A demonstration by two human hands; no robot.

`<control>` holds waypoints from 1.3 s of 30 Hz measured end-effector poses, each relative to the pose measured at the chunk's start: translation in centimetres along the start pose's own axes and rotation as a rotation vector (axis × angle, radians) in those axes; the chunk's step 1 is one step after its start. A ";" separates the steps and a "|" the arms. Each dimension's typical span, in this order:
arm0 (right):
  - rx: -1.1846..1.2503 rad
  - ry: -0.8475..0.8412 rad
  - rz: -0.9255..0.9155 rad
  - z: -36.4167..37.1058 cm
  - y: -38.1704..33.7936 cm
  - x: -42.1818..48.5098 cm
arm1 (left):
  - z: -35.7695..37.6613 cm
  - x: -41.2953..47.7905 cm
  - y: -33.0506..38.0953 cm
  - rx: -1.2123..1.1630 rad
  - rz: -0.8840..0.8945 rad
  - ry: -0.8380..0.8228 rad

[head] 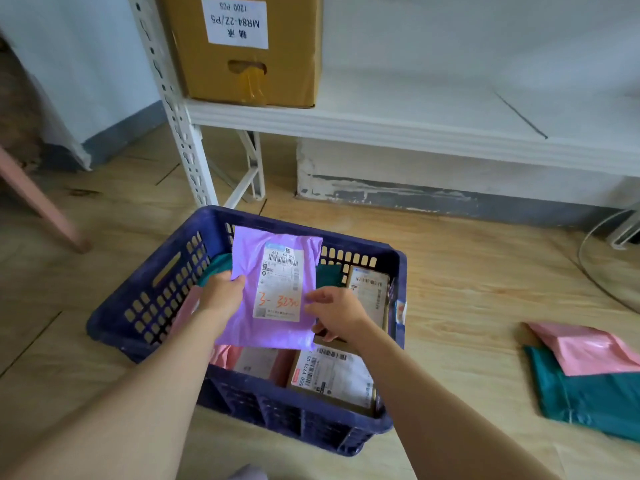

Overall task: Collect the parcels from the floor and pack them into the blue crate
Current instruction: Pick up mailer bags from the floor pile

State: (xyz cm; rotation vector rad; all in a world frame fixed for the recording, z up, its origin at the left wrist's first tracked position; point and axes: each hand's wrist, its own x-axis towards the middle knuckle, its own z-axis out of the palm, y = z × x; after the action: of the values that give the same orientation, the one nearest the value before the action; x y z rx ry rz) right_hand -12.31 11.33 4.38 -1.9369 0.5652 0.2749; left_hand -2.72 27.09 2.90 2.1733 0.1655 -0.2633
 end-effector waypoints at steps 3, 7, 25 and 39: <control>-0.071 -0.020 -0.003 1.5 0.3 1.0 | 0.2 1.3 -1.5 0.141 -0.014 0.024; -0.177 -0.051 -0.011 2.9 0.8 1.8 | 0.3 1.3 -2.1 0.349 0.019 -0.002; -1.090 -0.015 -0.248 6.1 1.1 4.3 | 3.4 2.5 -6.8 0.856 0.173 -0.502; -1.188 -0.251 -0.102 8.2 1.5 9.4 | 4.0 2.7 -7.7 0.831 0.140 -0.449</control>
State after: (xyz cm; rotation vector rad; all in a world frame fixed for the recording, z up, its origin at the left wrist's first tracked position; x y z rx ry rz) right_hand -4.43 15.77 -4.32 -2.9762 0.0896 0.9239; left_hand -2.24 28.29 -6.07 2.8406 -0.4224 -0.8447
